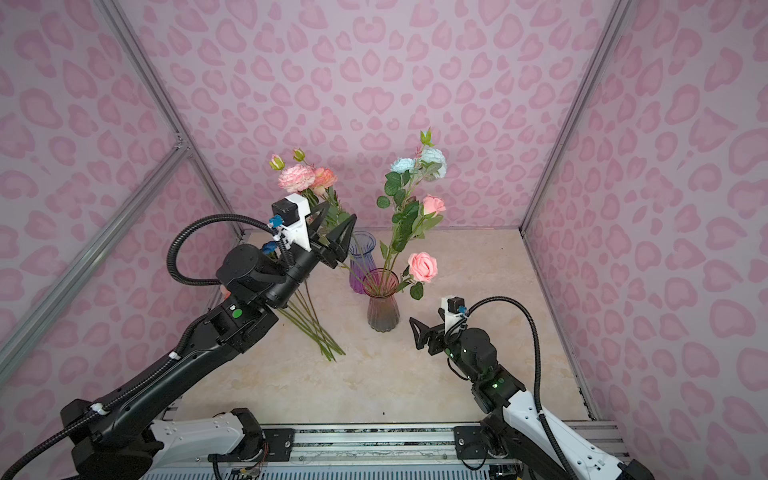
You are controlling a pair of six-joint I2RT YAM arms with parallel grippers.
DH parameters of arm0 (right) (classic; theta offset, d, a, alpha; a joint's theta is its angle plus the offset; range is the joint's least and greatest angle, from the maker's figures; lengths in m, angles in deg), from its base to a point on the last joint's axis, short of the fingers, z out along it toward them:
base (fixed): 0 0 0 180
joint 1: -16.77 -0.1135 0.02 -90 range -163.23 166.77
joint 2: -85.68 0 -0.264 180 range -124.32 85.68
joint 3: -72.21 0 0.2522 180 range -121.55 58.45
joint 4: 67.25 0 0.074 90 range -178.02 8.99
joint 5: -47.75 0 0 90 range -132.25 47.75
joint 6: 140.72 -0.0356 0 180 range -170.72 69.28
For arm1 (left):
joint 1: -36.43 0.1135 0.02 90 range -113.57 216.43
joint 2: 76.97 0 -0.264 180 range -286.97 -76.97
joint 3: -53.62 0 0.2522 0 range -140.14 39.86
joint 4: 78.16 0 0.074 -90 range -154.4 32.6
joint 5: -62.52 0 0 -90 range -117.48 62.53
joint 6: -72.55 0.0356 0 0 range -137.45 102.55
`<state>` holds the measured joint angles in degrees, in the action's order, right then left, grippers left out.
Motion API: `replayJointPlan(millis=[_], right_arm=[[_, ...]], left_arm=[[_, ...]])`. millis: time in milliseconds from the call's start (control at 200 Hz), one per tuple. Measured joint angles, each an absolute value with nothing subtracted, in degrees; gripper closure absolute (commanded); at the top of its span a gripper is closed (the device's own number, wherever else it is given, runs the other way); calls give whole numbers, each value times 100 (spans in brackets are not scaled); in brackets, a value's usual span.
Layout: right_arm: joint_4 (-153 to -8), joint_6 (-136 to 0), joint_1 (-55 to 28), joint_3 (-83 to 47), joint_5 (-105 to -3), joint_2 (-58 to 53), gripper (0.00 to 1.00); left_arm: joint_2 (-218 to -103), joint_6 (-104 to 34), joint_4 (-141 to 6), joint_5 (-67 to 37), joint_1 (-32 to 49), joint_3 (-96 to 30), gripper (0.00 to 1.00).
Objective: Arrange flowers in a vase
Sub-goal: Place the flower in the vase.
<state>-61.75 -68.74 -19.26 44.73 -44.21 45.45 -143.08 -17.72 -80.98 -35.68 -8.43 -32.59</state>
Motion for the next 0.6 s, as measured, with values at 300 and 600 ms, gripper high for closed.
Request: replayJointPlan(millis=[300,600], right_arm=[[-5143,-6039,-2350,4545,-3881,4047,4],[-5711,-6474,-2304,3715,-3892,3843,8]], left_arm=[[-12738,-2465,-7213,-4049,-852,-2041,28],[-11346,-3816,-6410,-4528,-847,157,32]])
